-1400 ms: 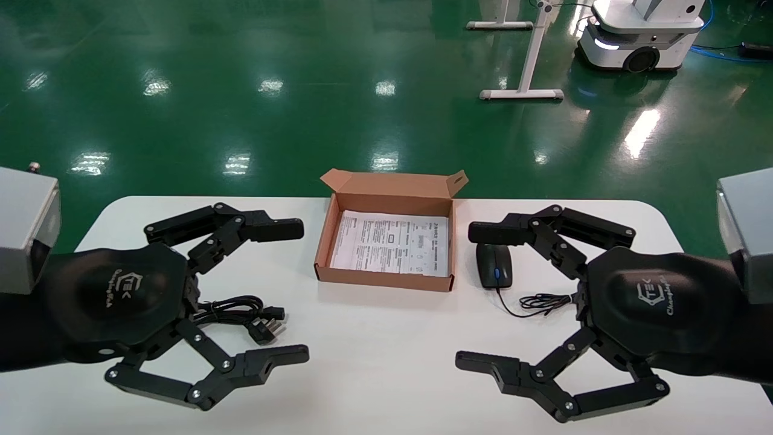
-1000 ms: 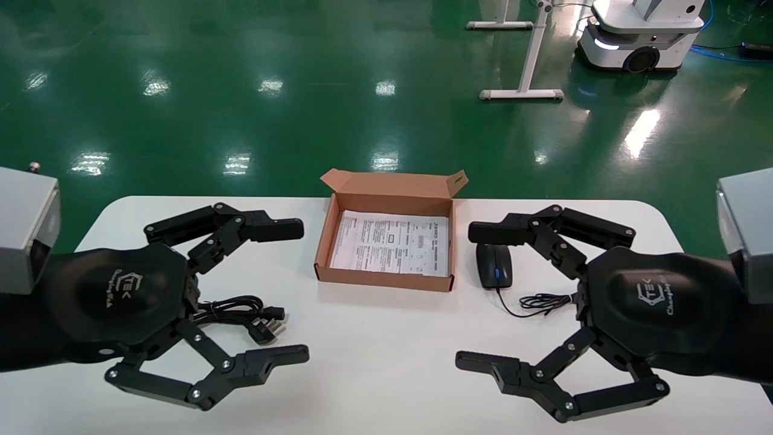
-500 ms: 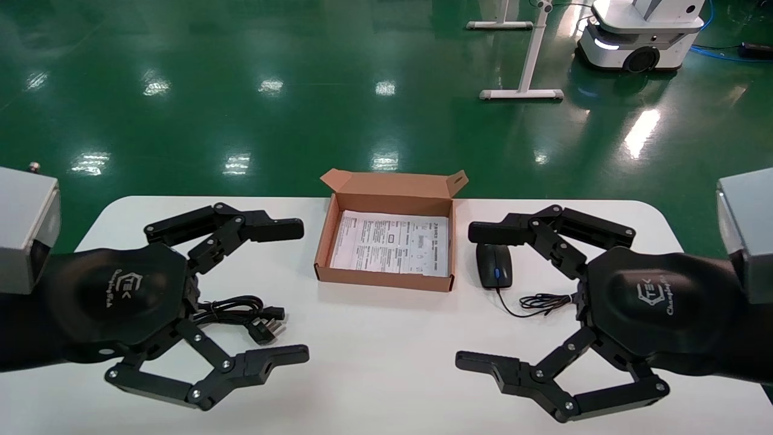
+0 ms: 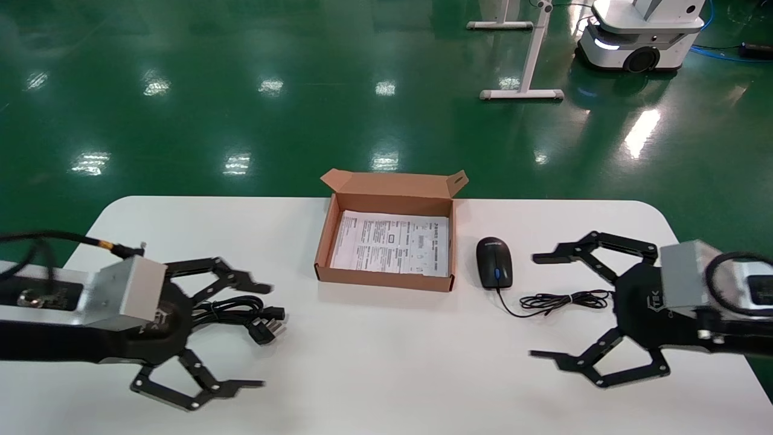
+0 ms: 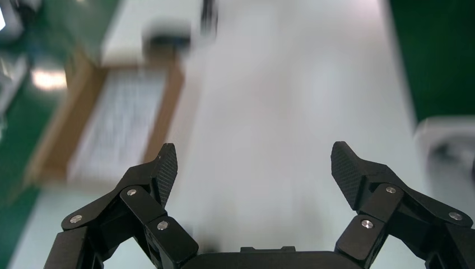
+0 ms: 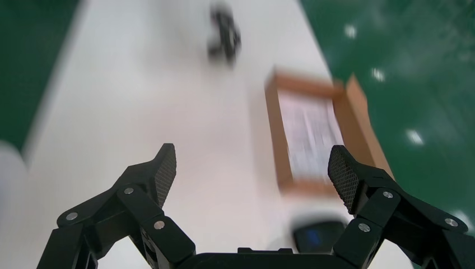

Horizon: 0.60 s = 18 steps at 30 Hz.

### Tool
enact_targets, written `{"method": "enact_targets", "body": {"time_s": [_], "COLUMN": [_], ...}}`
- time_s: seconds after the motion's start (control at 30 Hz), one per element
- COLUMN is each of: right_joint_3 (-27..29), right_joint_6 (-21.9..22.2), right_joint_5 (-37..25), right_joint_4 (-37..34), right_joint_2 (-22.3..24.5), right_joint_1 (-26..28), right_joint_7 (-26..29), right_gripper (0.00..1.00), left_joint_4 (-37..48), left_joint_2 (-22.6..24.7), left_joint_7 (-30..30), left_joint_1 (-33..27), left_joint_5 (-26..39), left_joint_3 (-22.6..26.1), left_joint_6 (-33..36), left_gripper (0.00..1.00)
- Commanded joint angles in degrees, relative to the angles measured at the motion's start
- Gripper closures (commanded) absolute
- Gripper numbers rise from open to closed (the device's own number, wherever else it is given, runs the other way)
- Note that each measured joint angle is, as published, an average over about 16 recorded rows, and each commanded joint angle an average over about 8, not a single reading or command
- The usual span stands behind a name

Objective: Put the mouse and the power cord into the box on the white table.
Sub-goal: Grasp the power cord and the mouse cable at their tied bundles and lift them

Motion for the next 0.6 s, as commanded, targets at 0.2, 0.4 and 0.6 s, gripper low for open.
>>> {"method": "enact_targets", "body": {"time_s": [0.2,0.4,0.6], "right_joint_3": [-5.98,-9.67,-11.91], "right_joint_6": [1.61,5.43,11.11], "right_joint_5": [-13.06,-21.47,-26.62], "right_joint_4": [-12.15,-23.57,-34.88], "right_joint_2": [-3.11,-8.61,-14.44], "right_joint_1": [6.95,11.71,15.83], "right_joint_7": [-12.81,-22.01,-29.31], "right_gripper": [0.0,0.0,0.0], "left_joint_4": [12.21,25.31,37.57], "left_joint_2": [2.97,8.14,12.86], "left_joint_7": [6.45,13.22,20.29], "left_joint_1": [-6.57,-11.15,-14.57], "left_joint_5": [11.45,18.5,23.6], "left_joint_3": [7.07,10.71,12.92], "left_joint_6": [-0.77,-2.78,-6.4], "left_gripper": [0.0,0.0,0.0]}}
